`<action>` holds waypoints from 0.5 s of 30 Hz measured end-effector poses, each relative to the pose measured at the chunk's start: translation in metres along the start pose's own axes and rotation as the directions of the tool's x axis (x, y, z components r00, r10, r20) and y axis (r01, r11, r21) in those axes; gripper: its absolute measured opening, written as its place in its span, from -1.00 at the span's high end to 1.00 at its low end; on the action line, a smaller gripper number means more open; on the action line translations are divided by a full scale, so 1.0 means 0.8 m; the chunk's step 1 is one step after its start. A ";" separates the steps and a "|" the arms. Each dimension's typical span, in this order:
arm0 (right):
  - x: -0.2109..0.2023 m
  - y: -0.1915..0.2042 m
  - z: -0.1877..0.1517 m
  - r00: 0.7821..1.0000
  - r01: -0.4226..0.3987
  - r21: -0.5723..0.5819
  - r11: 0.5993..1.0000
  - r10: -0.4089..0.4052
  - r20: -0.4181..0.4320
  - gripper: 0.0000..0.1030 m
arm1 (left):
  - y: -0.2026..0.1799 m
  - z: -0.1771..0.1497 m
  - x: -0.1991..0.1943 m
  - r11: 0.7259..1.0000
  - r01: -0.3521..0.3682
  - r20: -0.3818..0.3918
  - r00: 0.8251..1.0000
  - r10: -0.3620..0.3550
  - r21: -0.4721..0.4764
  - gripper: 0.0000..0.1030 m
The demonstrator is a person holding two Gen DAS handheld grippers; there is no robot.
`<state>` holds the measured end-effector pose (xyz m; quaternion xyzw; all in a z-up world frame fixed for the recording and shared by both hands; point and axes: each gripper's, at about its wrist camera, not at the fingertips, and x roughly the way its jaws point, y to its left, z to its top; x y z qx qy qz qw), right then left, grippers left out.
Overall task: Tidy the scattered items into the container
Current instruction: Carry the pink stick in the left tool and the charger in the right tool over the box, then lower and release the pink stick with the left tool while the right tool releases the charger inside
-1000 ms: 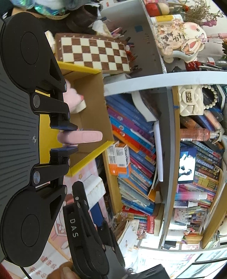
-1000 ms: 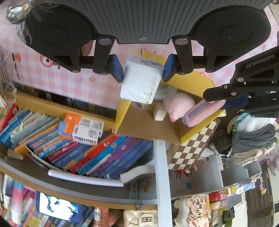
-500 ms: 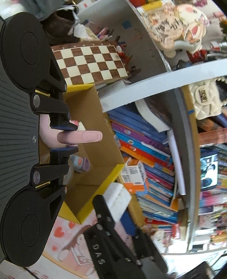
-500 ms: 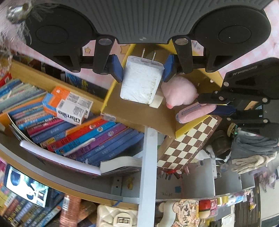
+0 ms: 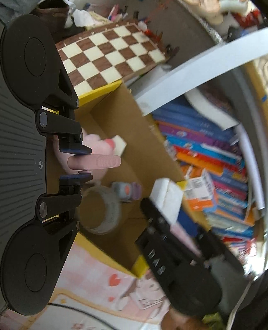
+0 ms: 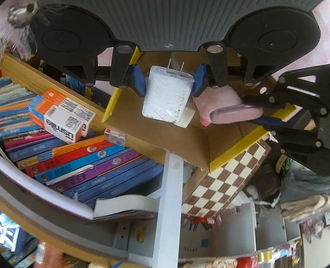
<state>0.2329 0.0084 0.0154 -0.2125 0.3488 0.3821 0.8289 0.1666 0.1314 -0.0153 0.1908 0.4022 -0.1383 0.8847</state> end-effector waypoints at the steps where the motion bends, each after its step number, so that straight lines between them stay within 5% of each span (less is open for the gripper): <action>1: 0.007 0.000 0.002 1.000 -0.001 -0.007 1.000 0.001 -0.008 0.09 | 0.003 0.000 0.003 1.000 0.011 -0.015 1.000 -0.011 0.006 0.66; 15: 0.078 -0.010 0.022 0.996 -0.009 0.000 1.000 0.009 -0.094 0.09 | 0.023 0.012 0.026 0.976 0.205 -0.145 0.970 -0.193 0.075 0.66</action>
